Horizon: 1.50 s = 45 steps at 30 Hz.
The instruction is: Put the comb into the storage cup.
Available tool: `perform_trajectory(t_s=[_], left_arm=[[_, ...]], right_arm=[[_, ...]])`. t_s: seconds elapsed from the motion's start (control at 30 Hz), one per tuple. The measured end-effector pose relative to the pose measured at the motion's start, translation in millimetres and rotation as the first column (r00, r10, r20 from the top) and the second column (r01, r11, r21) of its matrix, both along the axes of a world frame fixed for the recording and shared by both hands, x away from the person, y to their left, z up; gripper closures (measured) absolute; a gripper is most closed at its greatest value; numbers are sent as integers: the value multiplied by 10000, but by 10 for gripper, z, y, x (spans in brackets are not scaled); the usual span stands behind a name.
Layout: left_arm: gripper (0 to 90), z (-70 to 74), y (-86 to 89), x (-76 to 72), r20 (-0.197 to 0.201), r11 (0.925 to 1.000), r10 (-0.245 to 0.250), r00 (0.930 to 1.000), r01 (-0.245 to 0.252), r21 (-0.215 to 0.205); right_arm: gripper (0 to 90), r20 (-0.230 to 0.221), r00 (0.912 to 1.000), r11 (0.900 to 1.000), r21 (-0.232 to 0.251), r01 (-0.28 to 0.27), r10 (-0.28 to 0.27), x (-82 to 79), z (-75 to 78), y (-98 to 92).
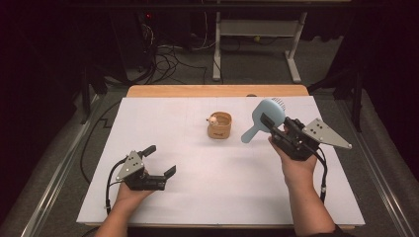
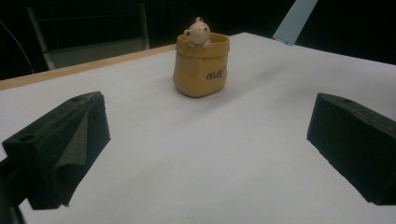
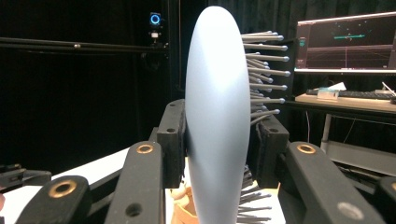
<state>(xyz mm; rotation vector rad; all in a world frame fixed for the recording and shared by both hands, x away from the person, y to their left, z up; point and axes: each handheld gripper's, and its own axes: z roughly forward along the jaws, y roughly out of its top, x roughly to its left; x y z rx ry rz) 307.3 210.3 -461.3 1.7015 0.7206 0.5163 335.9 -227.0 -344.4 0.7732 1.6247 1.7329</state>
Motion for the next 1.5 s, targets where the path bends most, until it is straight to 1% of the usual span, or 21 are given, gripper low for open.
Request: perform_trajectory(t_s=[0.17, 0.4, 0.5, 0.63, 0.77, 0.93, 1.1, 1.23, 1.33, 1.5], left_arm=[[2, 7, 6, -10, 134, 10000, 83, 9999, -83, 3], [2, 3, -1, -11, 161, 10000, 53, 9999, -54, 43], [2, -1, 1, -8, 43, 10000, -12, 10000, 12, 11], [2, -2, -10, -11, 103, 10000, -46, 9999, 45, 74], [2, 4, -17, -20, 209, 10000, -78, 9998, 77, 38], [2, 1, -19, -17, 196, 10000, -92, 9998, 92, 27], [2, 0, -16, -15, 160, 10000, -86, 9998, 85, 12], [2, 2, -16, -16, 180, 10000, -80, 9998, 80, -13], [2, 1, -16, -19, 223, 9999, -104, 9997, 103, 71], [2, 2, -17, -21, 207, 9999, -132, 9997, 131, 33]], right_arm=[[640, 36, 10000, 9999, 84, 60, -60, 35, 37, 27], [640, 47, 9999, 9997, 202, 97, -98, 122, 50, 76], [639, 7, 10000, 9997, 228, 56, -57, 162, 54, 101], [637, -28, 10000, 9995, 310, 43, -42, 210, 61, 132], [637, -50, 10000, 9996, 293, 34, -33, 262, 73, 164], [637, -27, 10000, 9998, 216, 28, -28, 320, 102, 220], [637, -35, 10000, 9996, 293, 29, -28, 380, 124, 273], [637, -57, 10000, 9997, 252, 24, -23, 421, 149, 325], [637, -21, 10000, 9997, 225, -4, 4, 451, 170, 366], [637, -22, 10000, 9998, 191, 10, -10, 509, 181, 432]])
